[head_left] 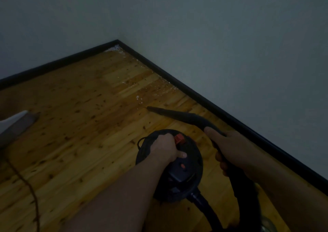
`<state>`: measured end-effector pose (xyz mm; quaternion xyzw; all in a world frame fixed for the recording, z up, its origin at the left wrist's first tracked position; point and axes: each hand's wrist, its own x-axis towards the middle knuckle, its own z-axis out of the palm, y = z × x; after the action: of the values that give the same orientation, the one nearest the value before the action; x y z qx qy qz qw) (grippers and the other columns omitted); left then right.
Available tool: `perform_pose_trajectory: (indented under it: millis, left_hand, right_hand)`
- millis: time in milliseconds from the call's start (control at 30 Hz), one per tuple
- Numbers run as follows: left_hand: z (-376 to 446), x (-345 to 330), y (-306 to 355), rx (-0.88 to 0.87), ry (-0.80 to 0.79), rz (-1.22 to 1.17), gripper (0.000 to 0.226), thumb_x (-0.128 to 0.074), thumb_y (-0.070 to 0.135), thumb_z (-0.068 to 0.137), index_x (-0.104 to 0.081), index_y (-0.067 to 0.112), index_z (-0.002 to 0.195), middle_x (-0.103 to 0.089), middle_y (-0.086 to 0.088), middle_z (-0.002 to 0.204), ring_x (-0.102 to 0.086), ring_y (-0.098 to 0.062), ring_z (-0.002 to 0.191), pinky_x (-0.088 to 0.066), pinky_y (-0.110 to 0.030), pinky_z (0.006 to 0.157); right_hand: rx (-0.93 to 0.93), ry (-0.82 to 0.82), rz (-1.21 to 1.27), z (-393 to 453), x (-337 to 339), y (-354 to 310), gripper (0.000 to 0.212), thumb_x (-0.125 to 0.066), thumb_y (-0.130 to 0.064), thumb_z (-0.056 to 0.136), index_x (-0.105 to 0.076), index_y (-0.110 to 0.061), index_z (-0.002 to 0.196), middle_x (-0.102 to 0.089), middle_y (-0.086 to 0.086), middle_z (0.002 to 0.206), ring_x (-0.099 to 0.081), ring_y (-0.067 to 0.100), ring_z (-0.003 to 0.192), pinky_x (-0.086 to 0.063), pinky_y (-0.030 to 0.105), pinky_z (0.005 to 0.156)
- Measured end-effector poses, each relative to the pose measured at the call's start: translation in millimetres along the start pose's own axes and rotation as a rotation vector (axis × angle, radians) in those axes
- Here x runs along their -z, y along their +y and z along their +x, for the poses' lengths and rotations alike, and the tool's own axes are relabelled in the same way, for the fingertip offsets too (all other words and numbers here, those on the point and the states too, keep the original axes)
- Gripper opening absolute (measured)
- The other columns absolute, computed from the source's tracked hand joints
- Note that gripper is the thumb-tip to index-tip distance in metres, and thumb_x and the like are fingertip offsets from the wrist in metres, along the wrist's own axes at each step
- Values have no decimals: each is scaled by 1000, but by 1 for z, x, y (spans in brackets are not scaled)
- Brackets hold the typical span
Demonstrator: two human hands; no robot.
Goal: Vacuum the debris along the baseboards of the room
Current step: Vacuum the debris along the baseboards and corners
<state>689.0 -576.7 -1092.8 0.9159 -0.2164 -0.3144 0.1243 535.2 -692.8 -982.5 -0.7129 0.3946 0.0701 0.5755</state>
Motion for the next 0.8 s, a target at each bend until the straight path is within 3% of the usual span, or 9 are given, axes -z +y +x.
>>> perform_pose_trajectory:
  millis: [167, 333, 667, 800]
  left_hand:
    - [-4, 5, -8, 21, -10, -19, 53, -87, 53, 76, -48, 17, 83, -56, -2, 82, -55, -22, 72, -41, -33, 56]
    - [-7, 8, -21, 45, 23, -40, 56, -87, 53, 75, -52, 16, 98, -64, -6, 101, -65, -28, 99, -46, -35, 70]
    - [-6, 10, -46, 101, 82, -87, 57, -90, 54, 71, -57, 17, 100, -68, -6, 104, -66, -29, 99, -48, -36, 72]
    - [-3, 11, -52, 75, 114, -89, 55, -91, 51, 70, -62, 18, 103, -69, -5, 103, -67, -28, 100, -49, -37, 73]
  right_hand:
    - [14, -19, 0, 5, -10, -6, 46, -56, -50, 102, -52, -10, 80, -44, 5, 53, -41, 20, 41, -40, 30, 45]
    - [51, -36, -11, 16, -26, -14, 50, -57, -51, 102, -51, -12, 71, -44, 7, 52, -42, 20, 41, -40, 30, 44]
    - [103, 45, 1, 45, -48, -6, 59, -55, -57, 100, -54, -11, 64, -51, 9, 52, -50, 24, 44, -46, 39, 54]
    - [105, 76, -14, 57, -53, -5, 57, -57, -64, 95, -56, -12, 73, -54, 7, 57, -55, 26, 51, -48, 43, 59]
